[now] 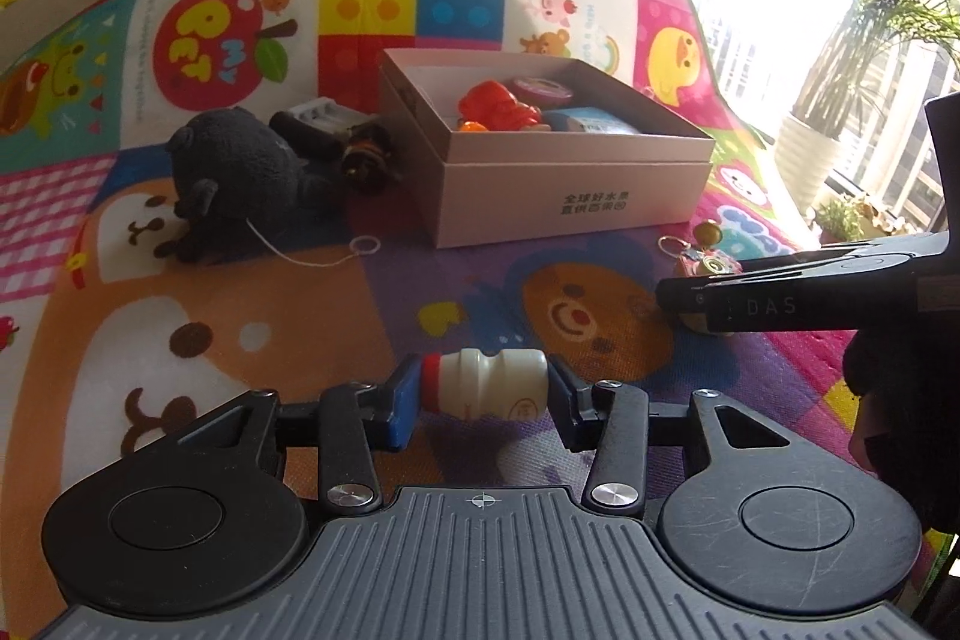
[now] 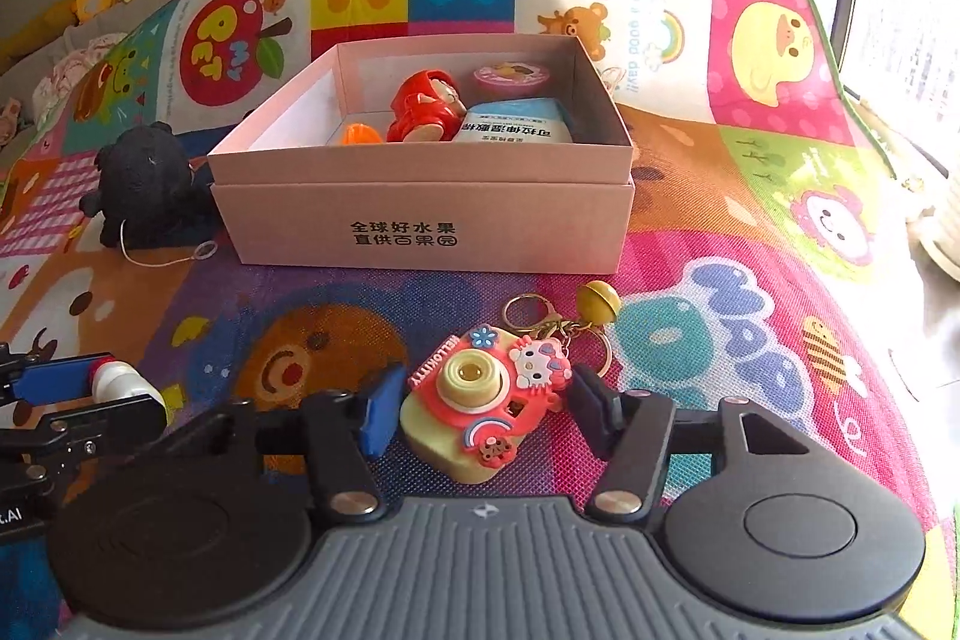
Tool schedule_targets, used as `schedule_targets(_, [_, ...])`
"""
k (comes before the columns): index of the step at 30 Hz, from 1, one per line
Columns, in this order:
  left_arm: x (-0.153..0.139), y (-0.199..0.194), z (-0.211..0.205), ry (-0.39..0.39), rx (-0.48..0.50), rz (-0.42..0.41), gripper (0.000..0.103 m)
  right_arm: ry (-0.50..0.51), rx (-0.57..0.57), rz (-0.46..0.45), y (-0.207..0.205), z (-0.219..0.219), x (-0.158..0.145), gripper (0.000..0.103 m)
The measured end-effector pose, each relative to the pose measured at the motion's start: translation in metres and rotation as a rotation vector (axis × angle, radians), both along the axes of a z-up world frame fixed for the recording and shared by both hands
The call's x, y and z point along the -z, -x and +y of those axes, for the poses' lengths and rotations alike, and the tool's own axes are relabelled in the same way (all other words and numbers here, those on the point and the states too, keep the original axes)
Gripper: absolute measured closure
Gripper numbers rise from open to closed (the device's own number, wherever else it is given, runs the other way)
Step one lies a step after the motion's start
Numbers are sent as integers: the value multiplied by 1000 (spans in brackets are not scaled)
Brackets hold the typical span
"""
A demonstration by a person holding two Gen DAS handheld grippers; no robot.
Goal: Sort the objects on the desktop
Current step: 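Grasp the yellow keychain toy with the right tool while the left tool lifts the bottle, then lower the yogurt bottle into the pink box with the left tool while the right tool carries the keychain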
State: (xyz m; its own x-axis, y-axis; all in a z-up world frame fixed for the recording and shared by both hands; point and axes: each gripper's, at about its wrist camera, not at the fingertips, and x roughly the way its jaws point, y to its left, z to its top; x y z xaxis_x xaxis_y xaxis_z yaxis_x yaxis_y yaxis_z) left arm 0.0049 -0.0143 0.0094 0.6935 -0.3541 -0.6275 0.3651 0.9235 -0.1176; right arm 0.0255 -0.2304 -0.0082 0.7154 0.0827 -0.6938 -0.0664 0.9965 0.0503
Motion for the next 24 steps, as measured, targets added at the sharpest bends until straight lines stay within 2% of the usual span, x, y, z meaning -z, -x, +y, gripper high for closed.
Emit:
schedule_targets(3, [-10, 4, 1, 5, 12, -38, 55, 19, -29, -56, 12, -6, -25, 44])
schedule_targets(6, [-31, 4, -2, 17, 29, -92, 55, -23, -62, -165, 24, -16, -75, 45])
schedule_targets(9, [-61, 2, -8, 18, 42, -189, 55, -68, -88, -311, 34, -27, -134, 45])
schedule_targets(13, [-97, -9, -18, 33, 54, -310, 55, -119, -115, -430, 40, -36, -182, 45])
schedule_targets(15, [-103, -20, -25, 23, 54, -327, 55, -110, -108, -462, 39, -36, -190, 45])
schedule_targets(18, [-99, -41, -35, 5, 57, -307, 55, -109, -102, -461, 32, -37, -189, 45])
schedule_targets(24, [-65, -88, -57, -60, 61, -235, 55, -93, -66, -394, 13, -41, -168, 45])
